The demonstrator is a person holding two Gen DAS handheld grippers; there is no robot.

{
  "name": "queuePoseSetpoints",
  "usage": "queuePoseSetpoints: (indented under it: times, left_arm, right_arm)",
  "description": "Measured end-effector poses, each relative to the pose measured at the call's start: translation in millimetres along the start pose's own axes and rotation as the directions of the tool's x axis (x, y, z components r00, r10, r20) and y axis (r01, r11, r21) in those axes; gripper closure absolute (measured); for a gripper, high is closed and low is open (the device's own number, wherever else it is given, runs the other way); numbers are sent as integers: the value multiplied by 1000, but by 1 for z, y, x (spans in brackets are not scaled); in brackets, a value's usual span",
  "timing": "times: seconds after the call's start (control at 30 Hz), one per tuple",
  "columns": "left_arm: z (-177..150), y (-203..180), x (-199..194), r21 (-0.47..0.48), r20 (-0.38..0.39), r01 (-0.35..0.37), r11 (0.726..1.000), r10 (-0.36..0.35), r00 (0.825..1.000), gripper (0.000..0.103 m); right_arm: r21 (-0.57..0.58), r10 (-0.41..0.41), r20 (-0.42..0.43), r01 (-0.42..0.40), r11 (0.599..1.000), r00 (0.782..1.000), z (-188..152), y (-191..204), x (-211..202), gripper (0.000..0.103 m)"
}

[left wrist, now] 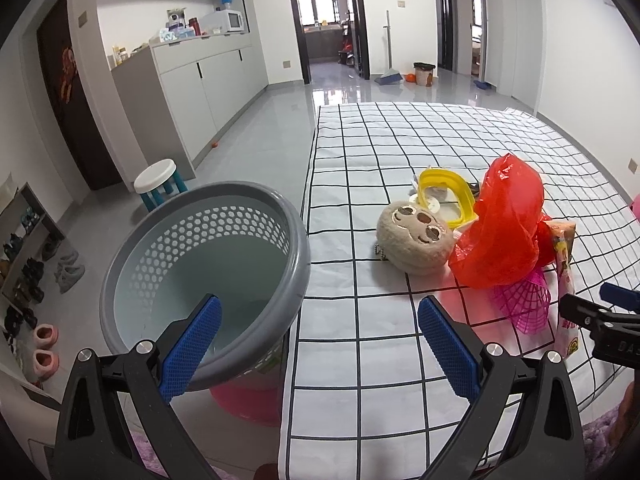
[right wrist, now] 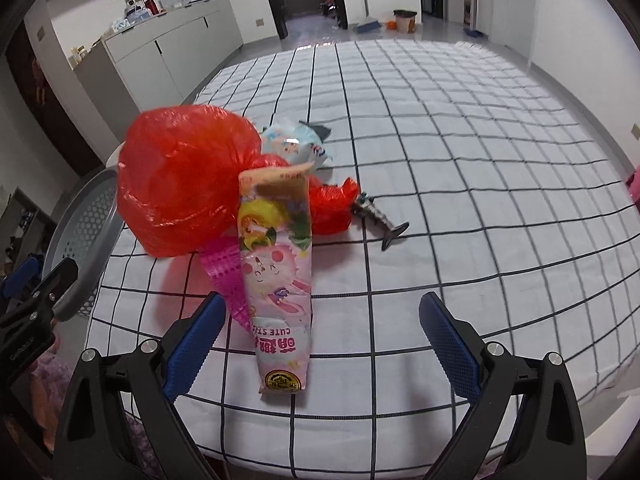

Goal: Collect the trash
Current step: 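Grasp the pink snack stick packet with the right gripper, then grasp the pink mesh shuttlecock with the left gripper while the right gripper holds the packet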

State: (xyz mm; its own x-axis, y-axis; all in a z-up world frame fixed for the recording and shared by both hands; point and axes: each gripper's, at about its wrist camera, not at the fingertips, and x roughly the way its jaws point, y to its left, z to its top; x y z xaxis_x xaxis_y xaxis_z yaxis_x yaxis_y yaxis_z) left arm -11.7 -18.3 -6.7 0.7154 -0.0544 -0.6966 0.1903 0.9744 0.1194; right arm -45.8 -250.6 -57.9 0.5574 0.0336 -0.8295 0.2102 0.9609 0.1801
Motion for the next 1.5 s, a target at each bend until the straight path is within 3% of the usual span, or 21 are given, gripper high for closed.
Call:
queuePoseSetpoints:
  times: [0.13, 0.23, 0.47, 0.5, 0.9, 1.5]
  left_arm:
    - [-1, -3, 1, 4, -4, -1, 1000, 1, 1000, 6]
    - [-2, -7, 3, 13, -6, 0, 1000, 0, 1000, 6]
    - [-4, -10, 4, 16, -4, 12, 1000, -12, 1000, 6]
    - [-4, -9, 4, 15, -3, 13, 1000, -13, 1000, 6]
    - [-16, -17, 2, 11, -17, 31, 999, -31, 999, 6]
    - [-11, -34, -20, -13, 3, 63, 998, -63, 998, 6]
  right_arm:
    - [-9, -6, -16, 6, 1000, 1000, 1, 0, 8, 28]
    - [-18, -3, -28, 2, 1000, 1000, 1, 2, 12, 32]
    - [-49, 30, -73, -34, 998, 997, -1, 12, 22, 76]
    - [-54, 36, -85, -41, 998, 996, -1, 13, 24, 79]
    - [-65, 75, -64, -79, 995, 995, -11, 18, 9, 91]
    - [-29, 115, -14, -116, 993, 993, -14, -2, -15, 93]
